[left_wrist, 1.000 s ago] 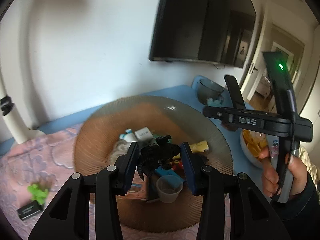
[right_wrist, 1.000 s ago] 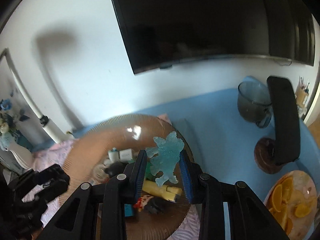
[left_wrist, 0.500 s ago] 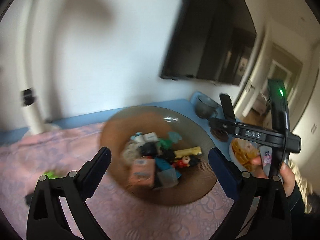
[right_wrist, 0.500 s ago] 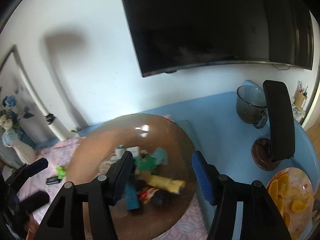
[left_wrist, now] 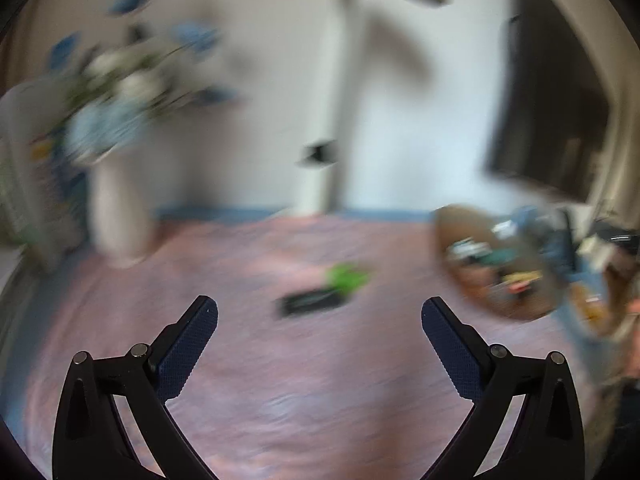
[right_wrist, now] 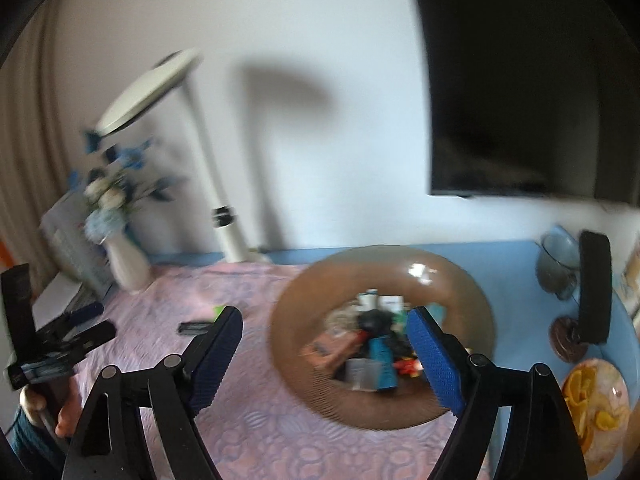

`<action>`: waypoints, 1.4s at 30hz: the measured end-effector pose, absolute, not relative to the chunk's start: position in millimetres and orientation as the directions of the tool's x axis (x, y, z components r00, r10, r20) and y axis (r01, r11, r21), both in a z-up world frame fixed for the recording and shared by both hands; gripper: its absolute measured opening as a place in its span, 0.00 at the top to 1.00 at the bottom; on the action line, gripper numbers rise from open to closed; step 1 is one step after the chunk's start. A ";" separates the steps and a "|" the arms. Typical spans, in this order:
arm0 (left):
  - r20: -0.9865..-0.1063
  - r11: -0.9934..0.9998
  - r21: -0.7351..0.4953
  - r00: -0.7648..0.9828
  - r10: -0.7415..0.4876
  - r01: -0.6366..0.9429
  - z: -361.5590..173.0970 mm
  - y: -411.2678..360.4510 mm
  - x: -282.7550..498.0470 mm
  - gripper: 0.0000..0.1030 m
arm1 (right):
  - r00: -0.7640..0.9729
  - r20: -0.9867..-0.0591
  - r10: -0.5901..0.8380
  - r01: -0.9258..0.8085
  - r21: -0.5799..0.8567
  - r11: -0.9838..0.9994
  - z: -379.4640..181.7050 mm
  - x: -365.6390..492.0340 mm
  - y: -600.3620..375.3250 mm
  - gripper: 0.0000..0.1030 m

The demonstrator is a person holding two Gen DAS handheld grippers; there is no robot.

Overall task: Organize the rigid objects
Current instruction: 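Move both tools back over the cloth toward the black lighter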

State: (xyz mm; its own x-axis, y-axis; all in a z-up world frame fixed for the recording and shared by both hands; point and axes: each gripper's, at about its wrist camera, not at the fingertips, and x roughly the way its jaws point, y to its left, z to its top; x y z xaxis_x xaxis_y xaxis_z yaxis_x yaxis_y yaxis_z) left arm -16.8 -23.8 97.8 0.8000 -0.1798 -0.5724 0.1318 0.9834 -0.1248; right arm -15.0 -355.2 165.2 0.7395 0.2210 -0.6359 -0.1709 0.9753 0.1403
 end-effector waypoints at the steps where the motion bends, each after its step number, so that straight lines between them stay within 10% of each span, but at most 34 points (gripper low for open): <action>1: -0.595 0.986 -0.131 0.787 -0.161 0.103 87.7 -14.2 -15.4 0.01 | 0.730 -0.638 0.243 -0.198 0.143 0.970 160.1 -19.7 -344.4 0.09; 20: -0.706 0.985 -0.170 0.694 -0.140 0.025 11.2 31.2 -7.0 0.01 | 0.457 -0.837 0.301 -0.309 0.168 0.936 -3.4 -15.4 -249.2 0.08; 42: -0.730 0.988 -0.131 0.666 -0.150 0.078 21.8 26.7 -9.9 0.01 | 0.431 -0.887 0.165 -0.233 0.067 0.970 -10.8 -11.4 -243.8 0.03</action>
